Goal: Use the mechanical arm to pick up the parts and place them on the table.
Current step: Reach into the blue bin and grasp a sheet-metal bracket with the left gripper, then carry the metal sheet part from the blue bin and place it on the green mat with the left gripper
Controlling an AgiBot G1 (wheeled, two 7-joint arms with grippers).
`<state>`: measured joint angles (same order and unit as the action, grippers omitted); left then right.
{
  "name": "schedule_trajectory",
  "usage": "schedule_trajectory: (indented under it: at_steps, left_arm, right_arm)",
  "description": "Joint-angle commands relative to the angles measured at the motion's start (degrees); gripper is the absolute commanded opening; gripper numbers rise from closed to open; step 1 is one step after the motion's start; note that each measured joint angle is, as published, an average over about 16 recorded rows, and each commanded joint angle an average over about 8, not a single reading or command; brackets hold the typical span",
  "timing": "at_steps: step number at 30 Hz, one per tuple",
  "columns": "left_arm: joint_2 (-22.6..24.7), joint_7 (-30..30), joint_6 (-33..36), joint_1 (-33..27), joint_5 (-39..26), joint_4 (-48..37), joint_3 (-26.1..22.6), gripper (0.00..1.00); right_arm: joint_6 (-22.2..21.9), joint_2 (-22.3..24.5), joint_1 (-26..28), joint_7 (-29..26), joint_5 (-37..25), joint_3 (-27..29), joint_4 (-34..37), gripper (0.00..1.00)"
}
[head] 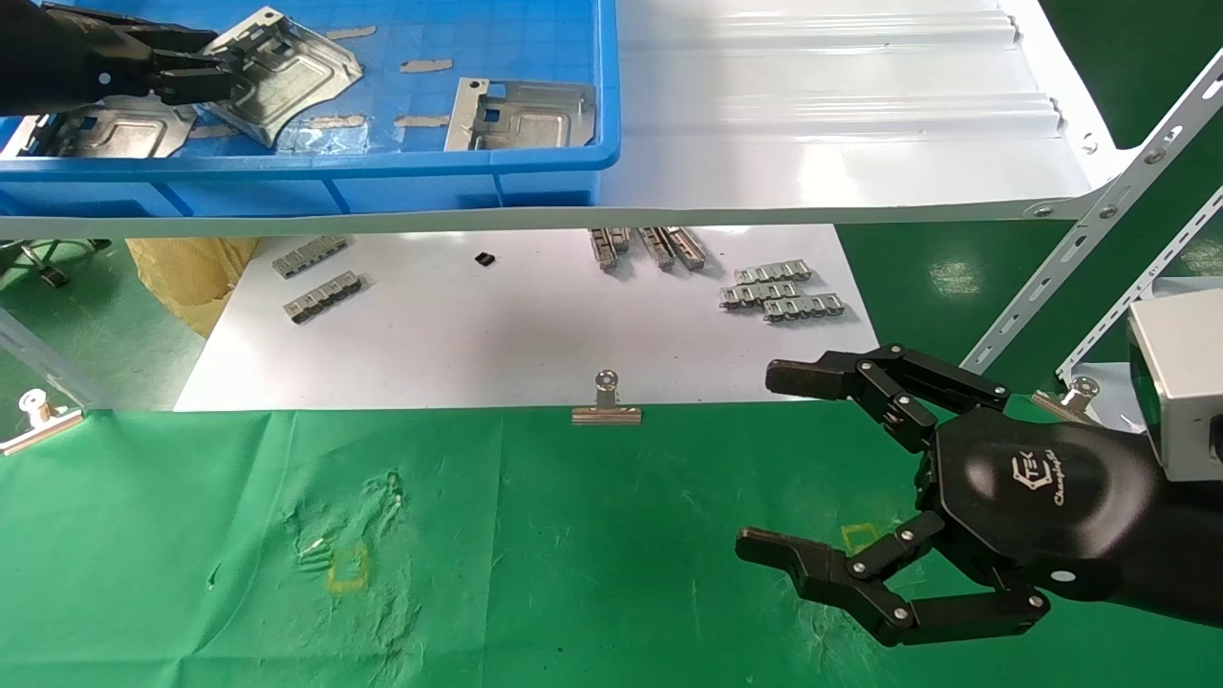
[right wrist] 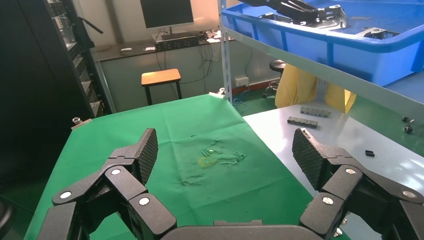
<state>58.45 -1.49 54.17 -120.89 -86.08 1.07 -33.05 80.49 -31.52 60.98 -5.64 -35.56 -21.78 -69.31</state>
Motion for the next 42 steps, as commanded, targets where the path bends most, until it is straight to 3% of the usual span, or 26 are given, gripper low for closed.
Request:
schedule_trajectory:
  at_steps: [1, 9, 15, 30, 36, 42]
  left_arm:
    - [0.0, 0.1, -0.3, 0.0, 0.2, -0.1, 0.2, 0.0]
    - [-0.6, 0.7, 1.2, -0.2, 2.8, 0.0, 1.9, 0.0]
    - [-1.5, 2.1, 6.9, -0.7, 4.9, 1.0, 3.3, 0.0]
    - [-4.5, 7.1, 36.8, -0.2, 10.7, 6.0, 5.8, 0.0]
    - [-6.3, 5.8, 38.1, 3.0, 15.7, 15.6, 4.3, 0.0]
    - [-12.4, 0.7, 38.0, 9.8, 26.8, 34.0, -0.4, 0.0]
  right_arm:
    - [0.0, 0.0, 0.0, 0.0, 0.0, 0.0, 0.0, 1.0]
    - [0.0, 0.0, 0.0, 0.0, 0.0, 0.0, 0.0, 1.0]
    - [0.0, 0.0, 0.0, 0.0, 0.0, 0.0, 0.0, 1.0]
    - [0.0, 0.0, 0.0, 0.0, 0.0, 0.0, 0.0, 1.0]
    - [0.0, 0.0, 0.0, 0.0, 0.0, 0.0, 0.0, 1.0]
    - [0.0, 0.0, 0.0, 0.0, 0.0, 0.0, 0.0, 1.0]
